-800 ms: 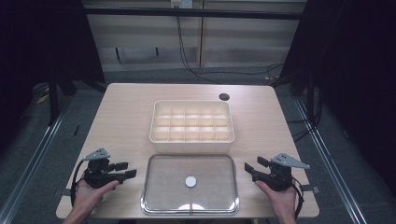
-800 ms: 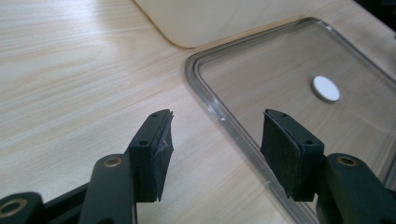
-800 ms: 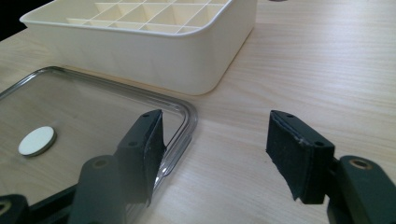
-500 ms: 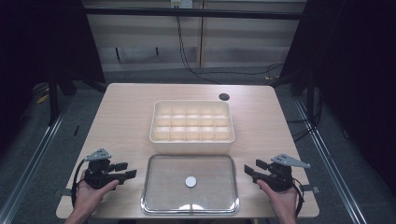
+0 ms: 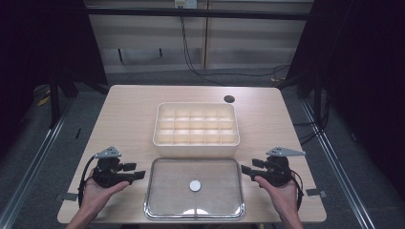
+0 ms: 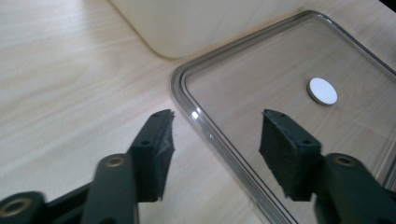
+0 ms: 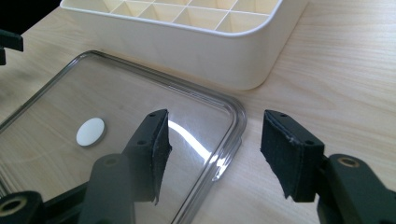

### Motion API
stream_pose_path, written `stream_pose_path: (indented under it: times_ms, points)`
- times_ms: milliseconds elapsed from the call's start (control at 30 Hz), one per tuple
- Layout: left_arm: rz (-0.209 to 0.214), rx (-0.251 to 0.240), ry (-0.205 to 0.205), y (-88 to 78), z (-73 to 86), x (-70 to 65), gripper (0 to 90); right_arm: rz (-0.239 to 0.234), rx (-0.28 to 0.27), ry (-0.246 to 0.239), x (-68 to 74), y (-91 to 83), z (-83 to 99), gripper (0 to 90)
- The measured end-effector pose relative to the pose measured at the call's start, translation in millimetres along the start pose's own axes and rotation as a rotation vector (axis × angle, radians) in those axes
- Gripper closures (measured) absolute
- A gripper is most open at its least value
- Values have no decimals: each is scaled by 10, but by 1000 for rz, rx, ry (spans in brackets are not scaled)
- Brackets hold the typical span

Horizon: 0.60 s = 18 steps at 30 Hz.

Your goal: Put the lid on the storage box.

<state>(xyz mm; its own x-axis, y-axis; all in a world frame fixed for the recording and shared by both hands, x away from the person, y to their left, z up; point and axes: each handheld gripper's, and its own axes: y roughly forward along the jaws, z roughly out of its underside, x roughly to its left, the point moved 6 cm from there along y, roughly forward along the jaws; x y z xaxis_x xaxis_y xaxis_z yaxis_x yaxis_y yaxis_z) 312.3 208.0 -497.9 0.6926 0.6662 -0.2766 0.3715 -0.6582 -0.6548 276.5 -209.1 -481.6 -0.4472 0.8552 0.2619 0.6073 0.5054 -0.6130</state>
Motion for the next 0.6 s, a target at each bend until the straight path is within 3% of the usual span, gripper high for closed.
stream_pose_path:
  times_ms: [167, 367, 400, 600]
  points:
    - [17, 1, -35, 141, -19, 43, 469, -1, 10, 20, -16, 157, -54, 418]
    - [13, 27, -18, 167, 87, 23, 494, -8, 37, 29, -35, 302, 39, 434]
    - [0, 49, -4, 188, 125, 20, 494, -11, 51, 25, -30, 329, 79, 447]
    - [18, 90, -1, 242, 229, -52, 499, 27, 78, 36, -63, 385, 209, 526]
